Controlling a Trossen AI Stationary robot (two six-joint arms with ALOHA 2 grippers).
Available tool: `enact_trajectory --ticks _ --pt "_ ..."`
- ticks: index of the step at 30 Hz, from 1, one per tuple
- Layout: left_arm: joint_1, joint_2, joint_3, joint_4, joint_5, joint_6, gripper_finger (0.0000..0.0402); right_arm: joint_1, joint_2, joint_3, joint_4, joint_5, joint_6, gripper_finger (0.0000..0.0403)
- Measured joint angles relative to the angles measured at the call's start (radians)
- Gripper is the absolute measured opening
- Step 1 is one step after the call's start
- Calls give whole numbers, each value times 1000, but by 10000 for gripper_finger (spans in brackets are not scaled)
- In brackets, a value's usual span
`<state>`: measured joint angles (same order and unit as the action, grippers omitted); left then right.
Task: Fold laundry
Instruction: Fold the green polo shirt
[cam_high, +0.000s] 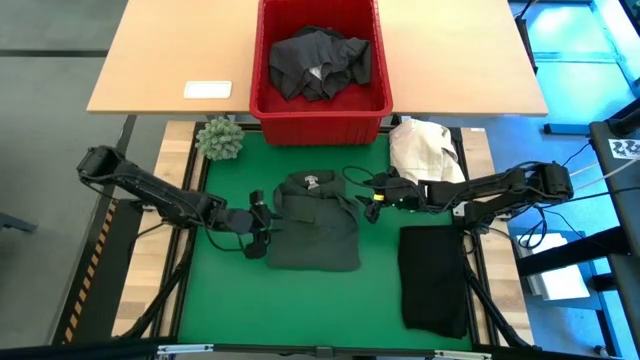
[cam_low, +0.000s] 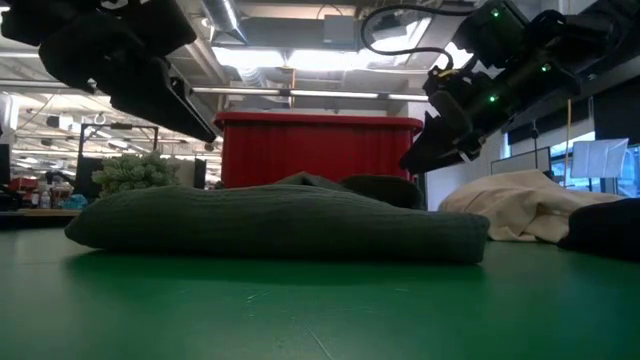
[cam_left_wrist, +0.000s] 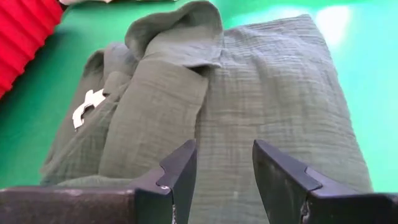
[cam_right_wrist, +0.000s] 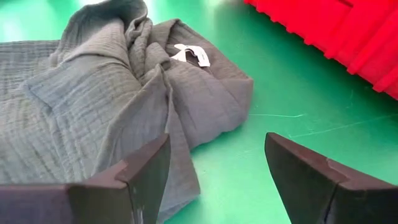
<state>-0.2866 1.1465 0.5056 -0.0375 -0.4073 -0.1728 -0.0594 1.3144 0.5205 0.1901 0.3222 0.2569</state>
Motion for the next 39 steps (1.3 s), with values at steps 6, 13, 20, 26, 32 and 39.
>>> enact_trajectory --ticks 6,13,20,26,32,39 --pt "0 0 0 39 -1 -3 149 0 0 0 0 0 0 262" --pt "-1 0 0 94 -1 -13 149 0 -18 0 15 -46 5 262" --pt "-15 77 0 142 -39 79 149 0 -42 0 143 -94 -5 262" --pt "-15 215 0 313 -28 112 149 0 -43 0 177 -96 -47 262" --pt "-6 342 21 417 -21 183 149 0 -43 0 180 -97 -53 262" --pt "61 447 81 416 43 184 149 0 -43 0 206 -111 -45 262"
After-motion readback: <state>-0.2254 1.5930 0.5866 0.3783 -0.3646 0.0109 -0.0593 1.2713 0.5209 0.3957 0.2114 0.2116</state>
